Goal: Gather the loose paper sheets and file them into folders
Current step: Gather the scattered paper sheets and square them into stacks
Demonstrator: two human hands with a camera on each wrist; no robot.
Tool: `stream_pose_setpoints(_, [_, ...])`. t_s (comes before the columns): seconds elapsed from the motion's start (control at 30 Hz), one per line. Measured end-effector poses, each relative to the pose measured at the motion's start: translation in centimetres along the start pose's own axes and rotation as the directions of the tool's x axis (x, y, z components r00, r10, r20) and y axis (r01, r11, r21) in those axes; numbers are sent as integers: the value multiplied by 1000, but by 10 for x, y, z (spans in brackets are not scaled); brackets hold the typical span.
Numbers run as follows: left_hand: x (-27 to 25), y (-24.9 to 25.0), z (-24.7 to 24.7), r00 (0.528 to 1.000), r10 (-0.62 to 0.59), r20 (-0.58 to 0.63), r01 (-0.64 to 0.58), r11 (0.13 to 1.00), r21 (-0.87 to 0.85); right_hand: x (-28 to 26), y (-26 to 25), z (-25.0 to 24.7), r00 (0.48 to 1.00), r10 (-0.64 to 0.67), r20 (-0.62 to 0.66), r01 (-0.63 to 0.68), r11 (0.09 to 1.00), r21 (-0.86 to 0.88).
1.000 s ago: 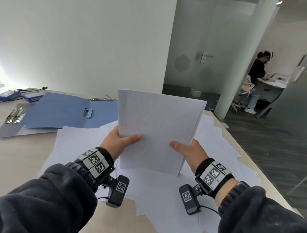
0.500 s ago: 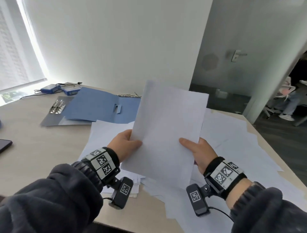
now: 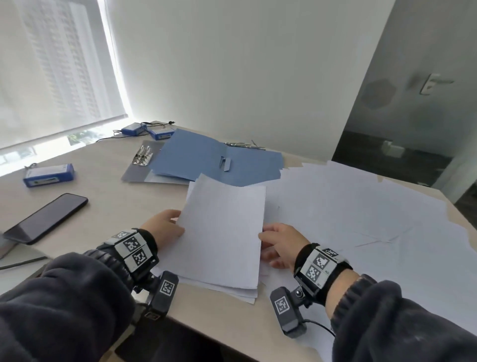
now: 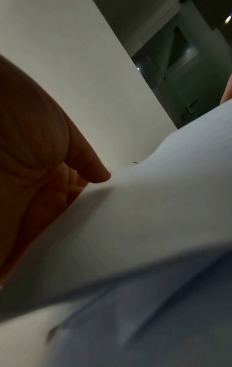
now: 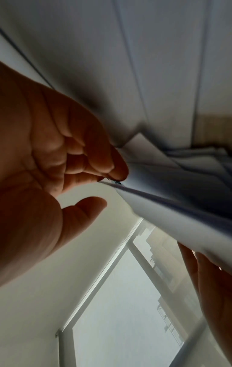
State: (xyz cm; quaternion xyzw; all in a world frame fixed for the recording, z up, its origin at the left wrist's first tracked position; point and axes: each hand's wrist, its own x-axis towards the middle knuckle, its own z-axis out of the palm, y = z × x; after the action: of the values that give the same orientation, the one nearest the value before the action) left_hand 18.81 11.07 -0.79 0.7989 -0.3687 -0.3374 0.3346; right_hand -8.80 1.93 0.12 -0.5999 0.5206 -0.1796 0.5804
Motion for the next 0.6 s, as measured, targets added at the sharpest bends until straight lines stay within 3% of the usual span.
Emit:
stream_pose_setpoints(0.23, [7,-1,-4,998,-16,-61,18,999,28,-2,1,-19,988,-34,-152,24,997,-70])
stream_pose_setpoints(0.47, [11,11,5,998,15,-57,-8,993,116,-12,-9,1,997,73,-34,-63,968,243])
stream_pose_setpoints(0.6, [9,14,0,998,20,-62,-9,985,173,-12,-10,18,997,59,40,-67,965,253])
